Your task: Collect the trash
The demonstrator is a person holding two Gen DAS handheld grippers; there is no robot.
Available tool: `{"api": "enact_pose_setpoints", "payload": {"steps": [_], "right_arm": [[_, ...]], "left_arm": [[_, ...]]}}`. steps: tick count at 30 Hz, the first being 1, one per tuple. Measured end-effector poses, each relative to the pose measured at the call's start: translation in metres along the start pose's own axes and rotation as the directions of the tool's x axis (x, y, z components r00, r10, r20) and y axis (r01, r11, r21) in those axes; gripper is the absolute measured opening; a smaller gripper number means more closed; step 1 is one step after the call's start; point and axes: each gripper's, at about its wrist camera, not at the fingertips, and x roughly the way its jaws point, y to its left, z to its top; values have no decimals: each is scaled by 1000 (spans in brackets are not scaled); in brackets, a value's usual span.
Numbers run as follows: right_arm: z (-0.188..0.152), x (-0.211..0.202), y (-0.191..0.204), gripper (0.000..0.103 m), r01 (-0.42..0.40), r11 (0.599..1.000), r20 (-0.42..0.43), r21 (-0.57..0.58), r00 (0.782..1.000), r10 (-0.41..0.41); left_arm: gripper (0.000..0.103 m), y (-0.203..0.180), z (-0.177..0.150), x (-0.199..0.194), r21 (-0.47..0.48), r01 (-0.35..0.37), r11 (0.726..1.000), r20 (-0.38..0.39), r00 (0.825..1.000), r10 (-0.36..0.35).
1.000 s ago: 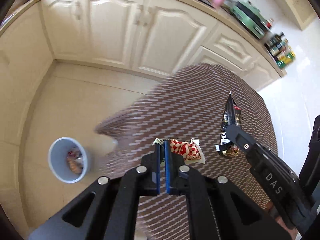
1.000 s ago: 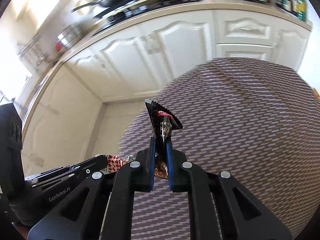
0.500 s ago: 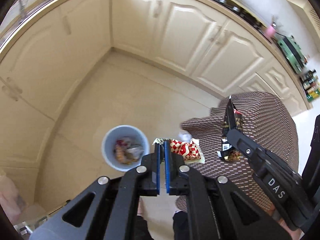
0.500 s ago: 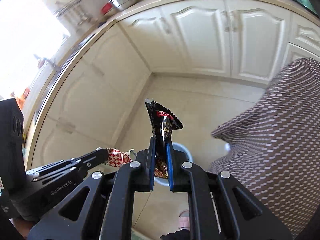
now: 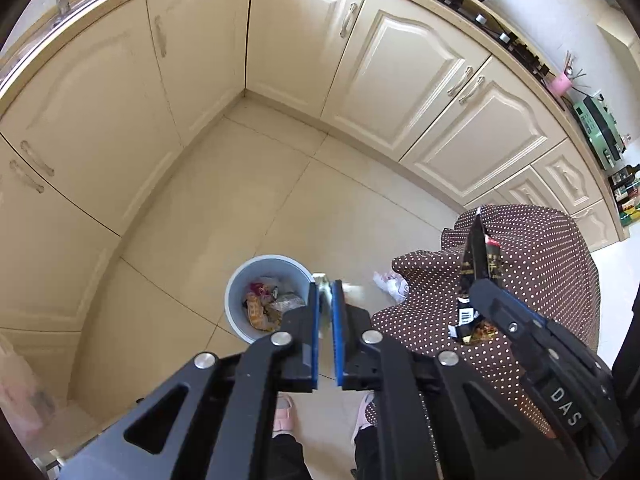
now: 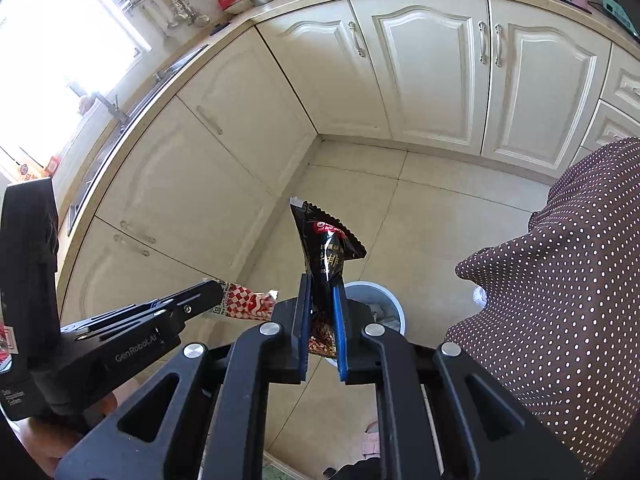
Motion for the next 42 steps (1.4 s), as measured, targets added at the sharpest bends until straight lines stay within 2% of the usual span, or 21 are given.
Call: {"api": "enact_pose_setpoints", "payload": {"steps": [2, 3, 4, 13, 15, 25, 30, 32, 35, 42], "right_arm": [[-2, 0, 0, 9, 2, 1000, -3, 0, 1000, -2], [-2, 1, 1, 9, 3, 1000, -5, 2, 1000, -3], [-3, 1, 2, 9, 4, 1000, -6, 3, 1000, -4], [0, 12, 9, 9, -5, 1000, -31, -4, 999, 5], [0, 14, 10, 9, -8, 1000, -37, -12, 999, 7], [2, 22, 30, 10, -27, 999, -56, -40, 998, 25], [1, 27, 40, 15, -37, 999, -73, -39, 997, 35], [1, 29, 43, 16, -39, 998, -77, -43, 996, 36], [1, 33, 46, 26, -38, 998, -81, -45, 996, 35], [-2, 26, 51, 26, -39, 997, -66, -60, 997, 36]], "left_arm": [[10, 3, 2, 6, -14, 10, 1000, -14, 1000, -10], [17, 3, 3, 9, -20, 17, 1000, -25, 1000, -18], [19, 4, 3, 10, -23, 17, 1000, -29, 999, -17], [20, 10, 7, 9, -26, 18, 999, -27, 999, -19], [27, 11, 7, 7, -34, 15, 999, -23, 1000, -16], [44, 24, 7, -14, -52, -17, 998, 10, 1000, 17], [57, 34, 3, -23, -59, -50, 997, 11, 999, 50], [57, 39, 1, -25, -65, -58, 996, 11, 998, 59], [60, 47, -1, -29, -76, -67, 995, 7, 998, 67], [61, 53, -7, -41, -89, -70, 994, 24, 997, 73]]}}
